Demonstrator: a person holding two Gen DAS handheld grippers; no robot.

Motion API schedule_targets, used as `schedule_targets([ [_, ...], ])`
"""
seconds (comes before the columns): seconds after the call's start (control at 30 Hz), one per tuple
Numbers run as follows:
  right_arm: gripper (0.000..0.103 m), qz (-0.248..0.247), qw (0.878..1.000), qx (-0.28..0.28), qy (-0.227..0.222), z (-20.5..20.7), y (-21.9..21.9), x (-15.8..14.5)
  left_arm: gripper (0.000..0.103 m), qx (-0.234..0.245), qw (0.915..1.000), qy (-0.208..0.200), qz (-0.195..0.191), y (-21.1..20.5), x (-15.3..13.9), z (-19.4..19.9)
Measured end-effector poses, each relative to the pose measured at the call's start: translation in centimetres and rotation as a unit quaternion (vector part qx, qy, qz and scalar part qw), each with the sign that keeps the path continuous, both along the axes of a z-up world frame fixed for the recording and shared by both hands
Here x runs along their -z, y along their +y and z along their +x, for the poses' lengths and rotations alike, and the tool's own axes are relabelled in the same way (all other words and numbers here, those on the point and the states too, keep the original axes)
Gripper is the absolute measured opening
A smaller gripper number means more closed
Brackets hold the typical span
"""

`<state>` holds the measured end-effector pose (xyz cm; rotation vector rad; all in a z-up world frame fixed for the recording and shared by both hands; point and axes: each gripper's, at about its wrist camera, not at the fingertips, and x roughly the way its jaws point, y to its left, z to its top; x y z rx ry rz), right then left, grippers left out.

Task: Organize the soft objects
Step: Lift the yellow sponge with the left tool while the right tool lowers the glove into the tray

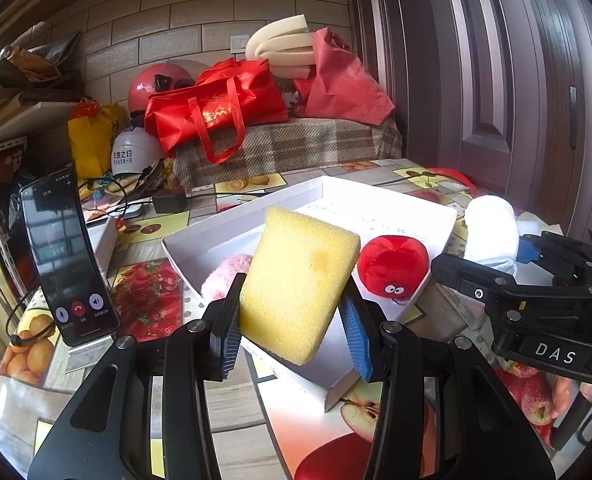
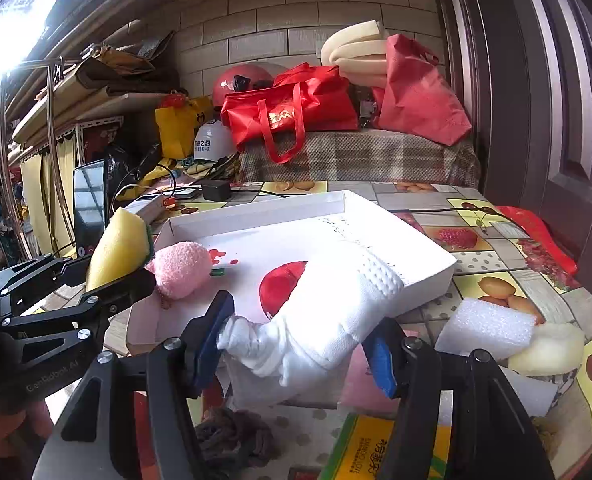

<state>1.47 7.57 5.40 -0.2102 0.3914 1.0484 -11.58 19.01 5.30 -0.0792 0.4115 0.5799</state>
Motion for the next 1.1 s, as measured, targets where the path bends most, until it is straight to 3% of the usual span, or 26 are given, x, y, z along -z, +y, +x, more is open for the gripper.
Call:
schedule_targets([
  [0.13, 0.062, 0.001, 1.000, -0.020, 0.014, -0.1, 2.1, 0.1, 0.044, -0.031, 0.9994, -0.014, -0.008, 2.2, -0.1, 0.9],
  [0.37, 0.062, -0.023, 0.995, -0.073, 0.060, 0.6, 5.9, 0.8, 0.044, -0.085, 0.9922, -0.065, -0.064, 5.2, 0.0, -1.0],
  [0.57, 0.062, -0.065, 0.985, -0.122, 0.104, 0.9, 8.8, 1.9, 0.044, -0.085, 0.9932, -0.062, -0.050, 4.9, -0.1, -1.0],
  [0.67, 0.062, -0.069, 0.985, -0.097, 0.122, 1.9, 8.7, 2.2, 0.044, -0.082, 0.9940, -0.059, -0.042, 4.6, -0.1, -0.9],
  [0.8, 0.062, -0.054, 0.993, -0.002, 0.101, 4.2, 7.6, 1.7, 0.044, -0.082, 0.9940, -0.057, -0.045, 4.7, -0.1, -0.8],
  [0.9, 0.062, -0.031, 0.993, 0.047, 0.104, 6.3, 6.6, 1.4, 0.044, -0.083, 0.9947, -0.044, -0.042, 4.4, 0.0, -0.2],
  [1.0, 0.062, -0.031, 0.990, 0.048, 0.132, 7.2, 6.5, 1.8, 0.045, -0.074, 0.9960, -0.037, -0.036, 4.3, 0.0, 0.9],
  [1.1, 0.062, -0.031, 0.991, 0.031, 0.123, 6.5, 7.0, 1.6, 0.045, -0.059, 0.9973, -0.021, -0.039, 4.5, 0.1, 2.7],
])
